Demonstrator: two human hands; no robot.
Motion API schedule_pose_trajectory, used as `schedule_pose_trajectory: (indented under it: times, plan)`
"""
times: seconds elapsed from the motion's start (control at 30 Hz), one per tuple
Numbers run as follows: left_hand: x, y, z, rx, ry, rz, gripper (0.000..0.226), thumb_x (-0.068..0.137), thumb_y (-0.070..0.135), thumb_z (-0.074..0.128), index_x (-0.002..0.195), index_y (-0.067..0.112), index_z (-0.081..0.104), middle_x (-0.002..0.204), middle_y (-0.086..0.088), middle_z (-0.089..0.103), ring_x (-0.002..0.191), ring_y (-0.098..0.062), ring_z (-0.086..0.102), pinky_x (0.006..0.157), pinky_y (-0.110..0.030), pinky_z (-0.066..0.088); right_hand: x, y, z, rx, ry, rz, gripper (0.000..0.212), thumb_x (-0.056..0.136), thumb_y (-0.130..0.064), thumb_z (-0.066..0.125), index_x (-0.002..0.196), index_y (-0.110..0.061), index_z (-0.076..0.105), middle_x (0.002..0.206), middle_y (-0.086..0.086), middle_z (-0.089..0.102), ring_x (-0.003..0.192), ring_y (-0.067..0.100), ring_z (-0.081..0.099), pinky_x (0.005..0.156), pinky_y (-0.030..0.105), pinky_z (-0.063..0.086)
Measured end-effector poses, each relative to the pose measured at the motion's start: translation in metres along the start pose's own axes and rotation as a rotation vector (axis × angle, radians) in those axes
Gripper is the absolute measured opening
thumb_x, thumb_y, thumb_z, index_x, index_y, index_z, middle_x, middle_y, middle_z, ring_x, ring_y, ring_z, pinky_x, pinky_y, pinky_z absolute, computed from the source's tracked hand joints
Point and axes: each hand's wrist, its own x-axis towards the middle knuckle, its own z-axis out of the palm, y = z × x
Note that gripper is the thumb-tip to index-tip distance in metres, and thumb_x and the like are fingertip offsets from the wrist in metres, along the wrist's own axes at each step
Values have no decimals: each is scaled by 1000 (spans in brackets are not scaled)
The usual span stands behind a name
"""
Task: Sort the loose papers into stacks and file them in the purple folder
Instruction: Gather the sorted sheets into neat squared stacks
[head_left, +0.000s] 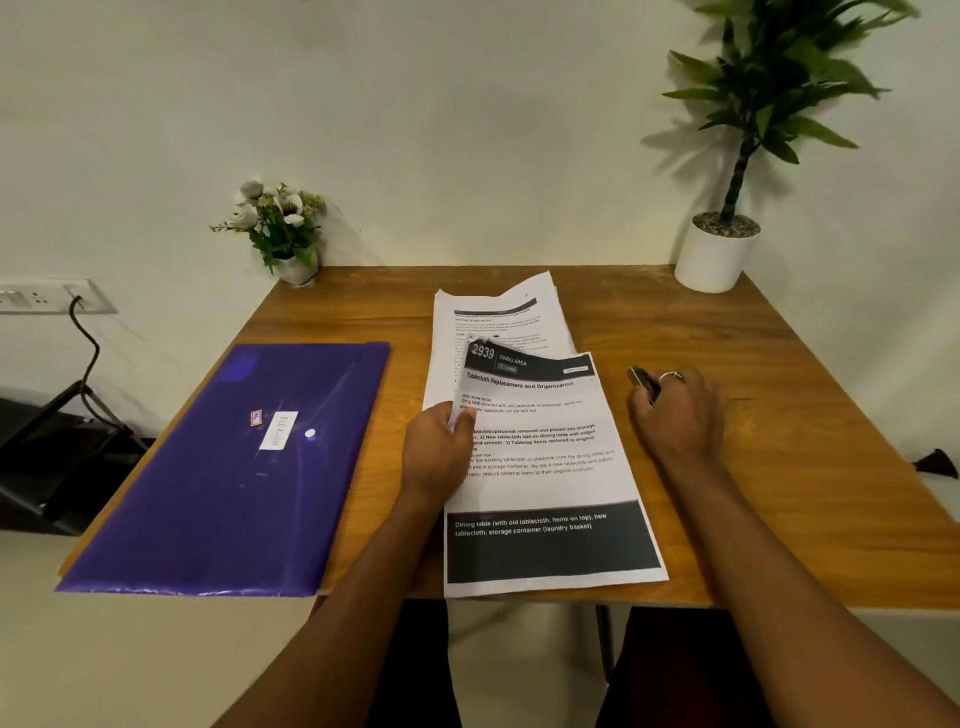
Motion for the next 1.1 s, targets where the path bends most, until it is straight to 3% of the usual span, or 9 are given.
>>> schedule_pose_trajectory:
  times: [0.13, 0.27, 0.37, 0.43, 0.6, 0.7, 0.8, 0.87, 1.1]
  plan:
    - [-2, 2, -6, -189, -26, -61, 24, 103, 27, 58, 108, 8, 71, 99, 4, 76, 83, -12, 74, 65, -17, 58, -16, -12, -7, 154, 55, -36, 29, 100, -35, 59, 107, -11, 72, 119, 9, 61, 116, 29, 53, 101, 50, 42]
    - [1, 3, -13, -410, -6, -174, 18, 102, 25, 59, 103, 12, 72, 96, -3, 79, 85, -19, 77, 73, -39, 63, -35, -26, -20, 622, -185, 84, 35, 98, -48, 59, 110, -19, 73, 102, -9, 69, 94, 15, 68, 75, 35, 59]
    - [11, 11, -20, -460, -4, -216, 18, 103, 26, 59, 106, 12, 71, 97, -4, 79, 82, -18, 77, 69, -35, 63, -36, -26, -23, 529, -182, -22, 49, 88, -69, 58, 109, -28, 74, 113, -7, 70, 107, 17, 65, 87, 51, 58]
    - [23, 16, -24, -398, -3, -192, 17, 103, 26, 59, 102, 14, 71, 93, -3, 78, 75, -13, 76, 59, -26, 60, -33, -30, -27, 478, -197, -58, 59, 84, -76, 55, 114, -28, 73, 107, -11, 70, 101, 14, 65, 89, 52, 55]
    - [62, 16, -28, -323, -2, -239, 21, 101, 35, 62, 91, 19, 71, 86, 1, 78, 75, -18, 76, 72, -43, 64, -28, -57, -35, 703, -542, -16, 55, 97, -32, 68, 148, -29, 48, 124, -12, 69, 97, 4, 68, 75, 31, 59]
    - [82, 17, -30, -233, -4, -199, 27, 102, 40, 57, 91, 19, 69, 81, 5, 76, 71, -11, 74, 58, -27, 59, -10, -72, -15, 762, -472, 71, 54, 101, -23, 60, 151, -32, 42, 131, -9, 67, 105, 11, 69, 77, 36, 60]
    - [99, 10, -28, 2, -67, -156, 32, 100, 44, 58, 80, 21, 65, 90, 3, 73, 87, -19, 71, 72, -32, 58, 11, -83, 4, 687, -358, 65, 47, 101, -23, 57, 147, -30, 49, 134, -4, 65, 115, 21, 66, 90, 47, 58]
    - [108, 1, -23, 151, -85, -180, 34, 98, 46, 60, 76, 21, 62, 95, 1, 71, 94, -26, 68, 83, -41, 57, 21, -88, 14, 570, -329, 45, 46, 101, -22, 58, 146, -23, 51, 138, 1, 63, 119, 26, 62, 93, 42, 55]
    - [137, -2, -10, 182, -147, -163, 41, 95, 42, 64, 121, 11, 71, 120, -6, 73, 104, -27, 70, 90, -45, 58, 39, -99, 45, 223, -333, 12, 48, 96, -39, 61, 136, -13, 56, 143, 9, 46, 132, 29, 38, 104, 44, 41]
